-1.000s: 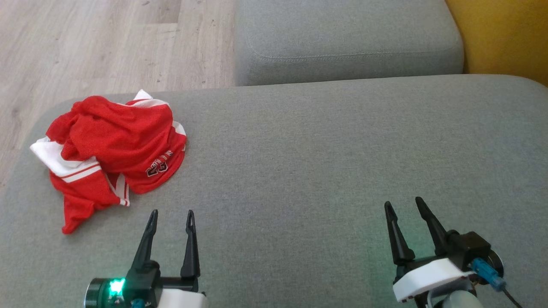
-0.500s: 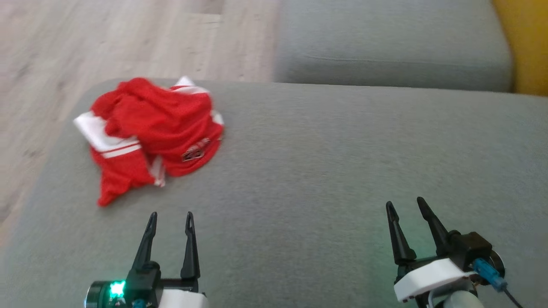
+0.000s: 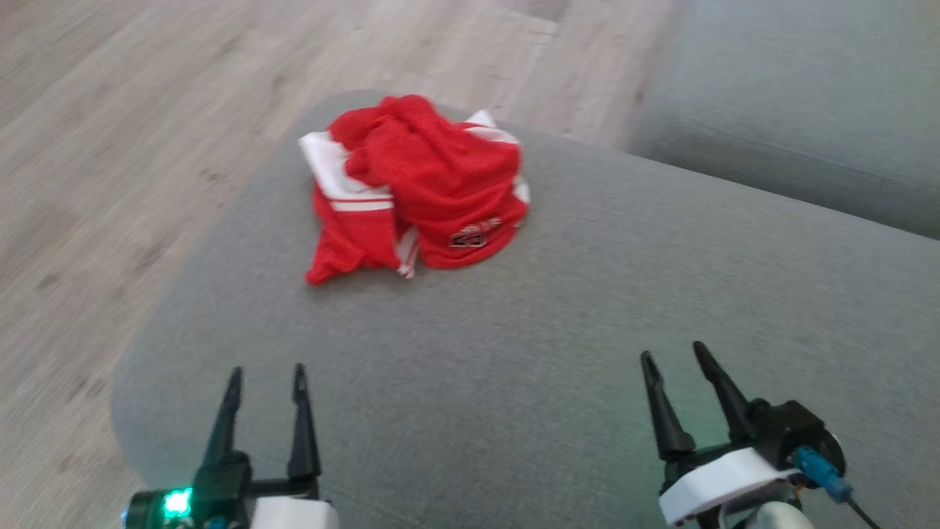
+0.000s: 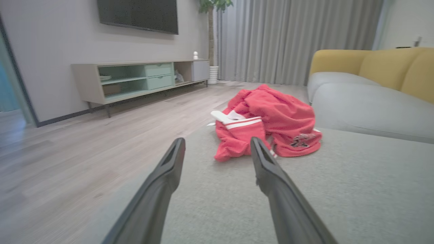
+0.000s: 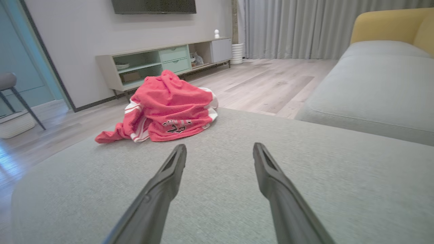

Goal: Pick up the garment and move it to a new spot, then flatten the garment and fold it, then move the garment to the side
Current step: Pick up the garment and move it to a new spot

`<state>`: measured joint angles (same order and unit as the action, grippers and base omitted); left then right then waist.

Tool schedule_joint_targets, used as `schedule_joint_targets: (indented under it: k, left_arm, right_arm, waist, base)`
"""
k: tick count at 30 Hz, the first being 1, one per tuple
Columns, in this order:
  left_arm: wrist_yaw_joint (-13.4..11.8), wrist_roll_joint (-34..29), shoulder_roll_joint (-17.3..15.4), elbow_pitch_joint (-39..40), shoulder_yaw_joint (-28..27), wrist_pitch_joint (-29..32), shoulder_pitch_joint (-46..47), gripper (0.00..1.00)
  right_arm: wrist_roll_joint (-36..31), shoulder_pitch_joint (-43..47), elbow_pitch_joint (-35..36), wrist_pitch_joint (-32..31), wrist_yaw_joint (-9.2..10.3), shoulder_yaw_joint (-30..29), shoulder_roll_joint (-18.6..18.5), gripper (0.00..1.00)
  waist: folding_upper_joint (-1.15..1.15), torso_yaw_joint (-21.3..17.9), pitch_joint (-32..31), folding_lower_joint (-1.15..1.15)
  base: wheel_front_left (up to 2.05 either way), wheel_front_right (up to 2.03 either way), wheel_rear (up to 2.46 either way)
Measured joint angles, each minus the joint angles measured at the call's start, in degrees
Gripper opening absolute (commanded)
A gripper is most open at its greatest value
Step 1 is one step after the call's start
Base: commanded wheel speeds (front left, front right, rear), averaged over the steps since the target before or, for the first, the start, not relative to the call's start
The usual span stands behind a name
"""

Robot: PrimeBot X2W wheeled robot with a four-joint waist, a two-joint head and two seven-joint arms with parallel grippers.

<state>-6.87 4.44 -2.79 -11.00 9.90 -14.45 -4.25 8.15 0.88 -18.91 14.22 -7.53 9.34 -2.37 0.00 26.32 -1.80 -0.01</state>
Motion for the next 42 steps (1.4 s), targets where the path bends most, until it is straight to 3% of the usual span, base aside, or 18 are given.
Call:
schedule_joint_targets:
  k: [6, 12, 19, 26, 29, 36, 42]
  left_arm:
    - [-1.31, 0.64, -0.09, 1.91, -1.65, 0.0, -2.05, 1.0]
    - [-2.2, 0.71, -0.08, 2.64, -1.83, 0.0, -2.07, 1.0]
    - [-1.57, 0.92, -0.31, 6.8, -5.19, 0.0, 0.26, 1.0]
    - [2.61, 0.23, -2.9, 8.46, -8.12, -0.31, 19.46, 1.0]
    - [5.71, 0.9, -4.24, 1.91, -7.61, -0.09, 29.89, 1.0]
    - [10.88, 4.83, -4.17, -17.0, -6.13, 9.62, 52.99, 1.0]
    - [13.49, 8.81, -4.27, -33.96, -5.02, 19.35, 62.97, 1.0]
  right_arm:
    - [-0.25, -0.4, -0.48, -0.01, 0.0, 1.83, -0.01, 1.0]
    - [-0.76, -0.43, -1.01, -0.01, 0.0, 2.2, -0.01, 1.0]
    - [-2.82, -0.4, -0.54, -0.01, 0.0, 0.35, -0.01, 1.0]
    - [-10.21, -1.48, 0.8, -0.01, 0.0, -4.54, -0.03, 1.0]
    - [-13.0, -3.54, 1.55, 0.0, 0.0, -6.0, -0.69, 1.0]
    - [-14.78, -6.71, 5.16, 0.1, 0.0, -7.04, -4.6, 1.0]
    - [-15.29, -9.54, 9.1, 0.62, 0.0, -6.3, -5.72, 1.0]
  waist:
    - [0.0, 3.08, 1.78, 0.01]
    - [0.0, 3.6, 2.48, 0.01]
    - [0.0, 3.59, 4.08, 0.01]
    - [0.0, 3.53, 10.72, 0.01]
    - [0.0, 3.07, 14.42, 0.02]
    - [0.0, 0.64, 22.08, 0.03]
    - [0.0, -3.89, 26.23, 0.02]
  base:
    - [0.0, 0.0, 0.0]
    - [0.0, 0.0, 0.0]
    - [0.0, 0.0, 0.0]
    - [0.0, 0.0, 0.0]
    - [0.0, 0.0, 0.0]
    - [0.0, 0.0, 0.0]
    - [0.0, 0.0, 0.0]
